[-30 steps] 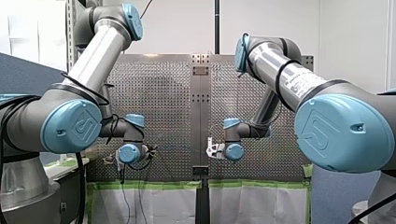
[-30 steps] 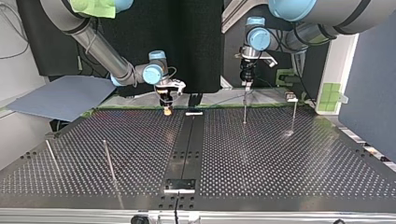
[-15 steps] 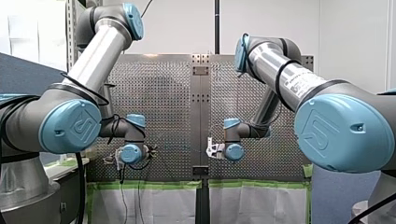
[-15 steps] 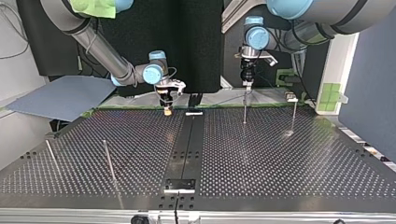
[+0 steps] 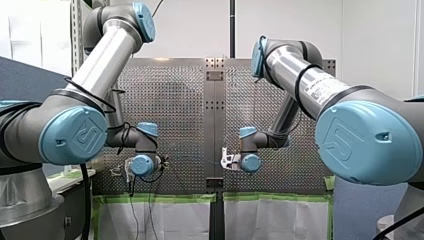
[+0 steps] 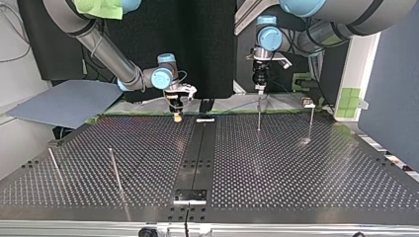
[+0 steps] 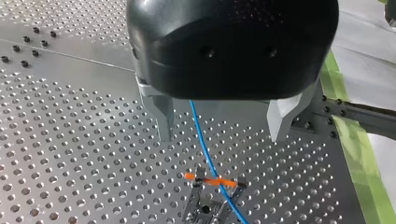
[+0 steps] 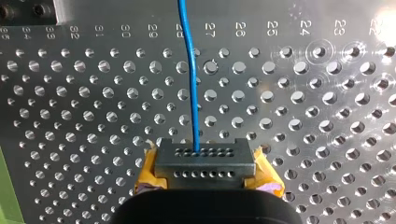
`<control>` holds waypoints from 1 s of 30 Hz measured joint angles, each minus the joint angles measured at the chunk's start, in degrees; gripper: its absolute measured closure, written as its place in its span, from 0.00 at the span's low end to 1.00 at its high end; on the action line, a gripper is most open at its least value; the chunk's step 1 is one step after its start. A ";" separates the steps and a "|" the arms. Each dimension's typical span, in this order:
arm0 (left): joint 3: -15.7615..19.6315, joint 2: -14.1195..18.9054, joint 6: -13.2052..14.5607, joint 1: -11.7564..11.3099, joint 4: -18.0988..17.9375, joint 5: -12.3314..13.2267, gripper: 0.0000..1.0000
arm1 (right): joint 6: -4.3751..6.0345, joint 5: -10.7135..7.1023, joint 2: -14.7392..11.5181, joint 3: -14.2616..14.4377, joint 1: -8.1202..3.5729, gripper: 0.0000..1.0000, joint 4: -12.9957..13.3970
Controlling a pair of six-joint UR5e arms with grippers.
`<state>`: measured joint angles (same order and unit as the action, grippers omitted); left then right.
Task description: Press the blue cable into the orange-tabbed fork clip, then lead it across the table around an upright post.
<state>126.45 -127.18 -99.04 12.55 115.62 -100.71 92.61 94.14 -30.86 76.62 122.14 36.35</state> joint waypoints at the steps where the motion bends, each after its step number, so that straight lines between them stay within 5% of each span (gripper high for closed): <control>1: 0.00 0.02 0.02 0.07 0.09 0.02 0.00 | 0.00 0.00 0.00 -0.01 0.00 1.00 -0.01; 10: -0.41 0.06 0.79 1.27 0.66 1.37 0.00 | -0.02 0.00 0.01 0.00 0.03 1.00 -0.03; 17: -2.97 0.02 -1.24 3.07 1.35 2.90 0.00 | -0.03 0.00 0.04 -0.01 0.06 1.00 -0.01; 30: -10.01 -2.77 -1.89 5.07 6.54 -0.37 0.00 | -0.01 -0.04 0.04 -0.02 0.09 1.00 -0.02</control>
<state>116.44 -129.96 -100.92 17.62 122.16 -101.08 92.60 94.10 -30.82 76.60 122.23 36.33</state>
